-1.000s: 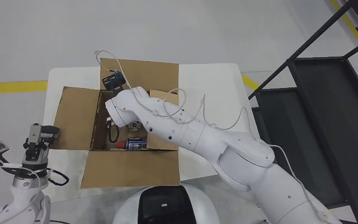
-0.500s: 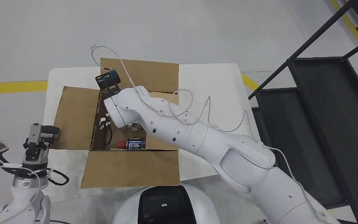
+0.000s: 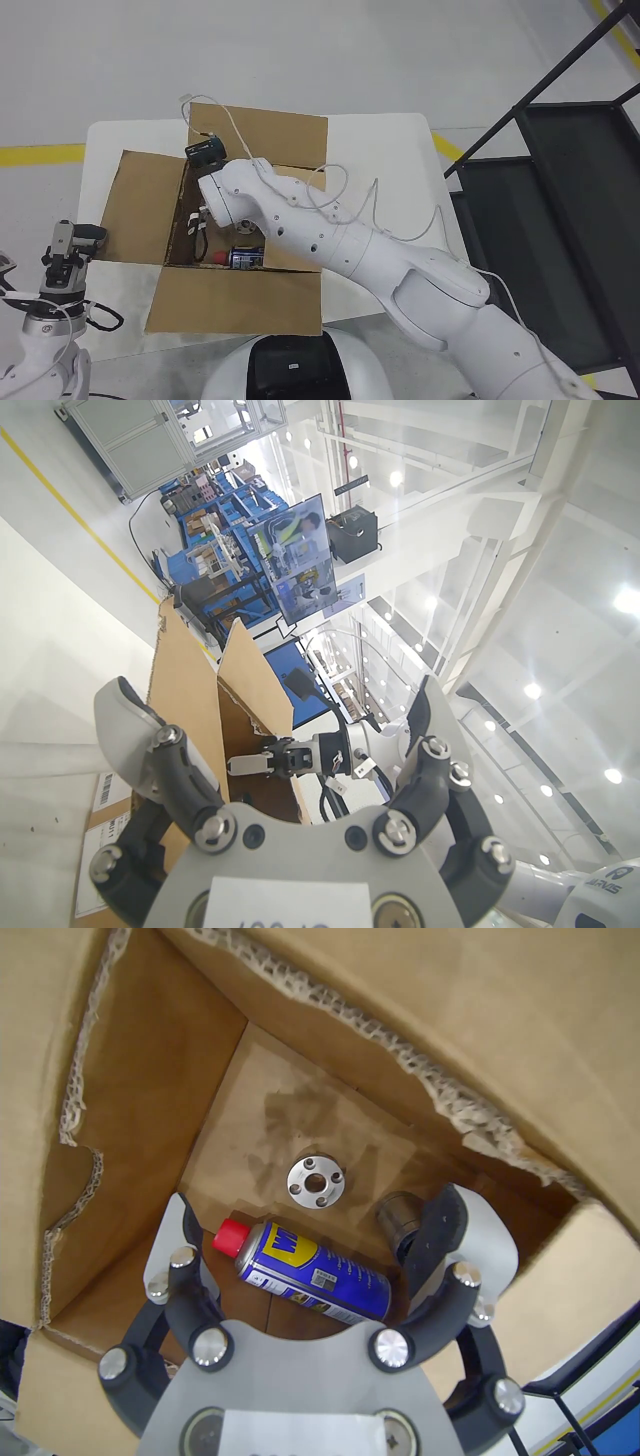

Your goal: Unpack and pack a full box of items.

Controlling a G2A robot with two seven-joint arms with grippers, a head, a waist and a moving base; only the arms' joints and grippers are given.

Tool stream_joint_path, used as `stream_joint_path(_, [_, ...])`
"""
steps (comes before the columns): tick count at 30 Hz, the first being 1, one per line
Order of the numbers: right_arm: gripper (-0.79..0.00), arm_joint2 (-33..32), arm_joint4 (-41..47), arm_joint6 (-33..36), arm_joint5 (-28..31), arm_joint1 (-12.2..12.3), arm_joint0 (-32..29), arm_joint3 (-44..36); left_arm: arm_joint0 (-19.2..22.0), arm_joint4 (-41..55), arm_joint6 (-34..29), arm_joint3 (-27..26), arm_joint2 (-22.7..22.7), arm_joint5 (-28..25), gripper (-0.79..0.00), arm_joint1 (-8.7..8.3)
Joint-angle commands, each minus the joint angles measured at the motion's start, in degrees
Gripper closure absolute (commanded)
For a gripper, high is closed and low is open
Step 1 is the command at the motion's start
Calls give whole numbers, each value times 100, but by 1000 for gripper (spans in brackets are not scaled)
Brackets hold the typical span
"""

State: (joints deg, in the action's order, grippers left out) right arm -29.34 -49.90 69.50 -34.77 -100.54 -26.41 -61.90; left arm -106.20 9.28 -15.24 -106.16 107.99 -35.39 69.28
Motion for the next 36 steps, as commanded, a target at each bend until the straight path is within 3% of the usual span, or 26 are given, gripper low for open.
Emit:
stream_joint_path(1, [-785, 37, 65, 40, 39, -48, -37, -26, 0, 0, 0, 0, 0, 0, -785, 0])
stream_joint_path(12, [-785, 335, -356, 502, 498, -283, 161, 598, 0, 0, 0, 0, 0, 0, -785, 0])
stream_joint_path(20, [-785, 167, -587, 862, 856, -548, 308, 1038, 0, 0, 0, 0, 0, 0, -785, 0])
stream_joint_path(30, [-785, -607, -1166, 1214, 1207, -734, 46, 925, 0, 0, 0, 0, 0, 0, -785, 0])
stream_joint_path(36, [-785, -1446, -2716, 1850, 1843, -743, -606, 288, 0, 0, 0, 0, 0, 0, -785, 0])
